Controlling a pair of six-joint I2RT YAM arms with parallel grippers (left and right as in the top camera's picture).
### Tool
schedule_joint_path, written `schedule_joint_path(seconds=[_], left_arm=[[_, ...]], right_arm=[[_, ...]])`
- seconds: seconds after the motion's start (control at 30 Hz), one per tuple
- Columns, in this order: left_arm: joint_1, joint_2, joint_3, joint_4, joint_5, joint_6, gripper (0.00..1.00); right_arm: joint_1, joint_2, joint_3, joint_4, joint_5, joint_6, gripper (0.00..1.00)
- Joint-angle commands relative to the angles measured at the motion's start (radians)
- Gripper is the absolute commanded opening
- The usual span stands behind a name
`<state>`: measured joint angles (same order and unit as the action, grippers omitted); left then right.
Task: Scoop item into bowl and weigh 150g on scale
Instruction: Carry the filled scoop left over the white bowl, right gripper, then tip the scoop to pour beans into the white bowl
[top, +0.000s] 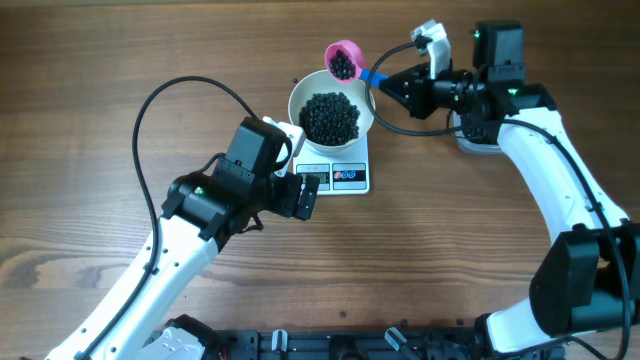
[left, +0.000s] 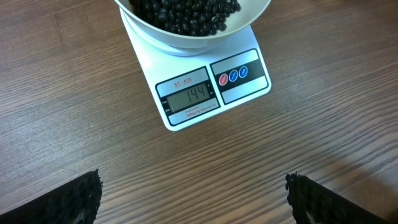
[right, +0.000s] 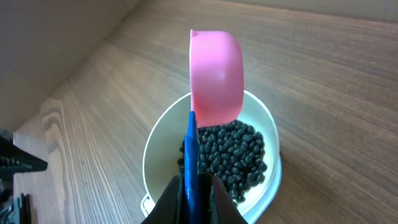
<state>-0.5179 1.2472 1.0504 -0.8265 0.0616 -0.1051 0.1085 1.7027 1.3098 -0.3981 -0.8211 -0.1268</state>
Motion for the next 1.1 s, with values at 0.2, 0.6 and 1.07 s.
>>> schedule_joint_path(seconds=[0.2,0.6,1.07], left_arm=[[0.003,-0.007,0.019,0.0,0.008,0.023,1.0],[0.003,-0.007,0.019,0.0,0.008,0.023,1.0],[0.003,-0.007,0.019,0.0,0.008,0.023,1.0]], right_arm=[[0.034,0.008,0.005,-0.083,0.123,-0.137,0.04],[0.054,0.006,0.005,-0.108,0.189,-0.198,0.04],[0.064,-0.053,0.005,-0.094,0.234,-0.263,0.04]])
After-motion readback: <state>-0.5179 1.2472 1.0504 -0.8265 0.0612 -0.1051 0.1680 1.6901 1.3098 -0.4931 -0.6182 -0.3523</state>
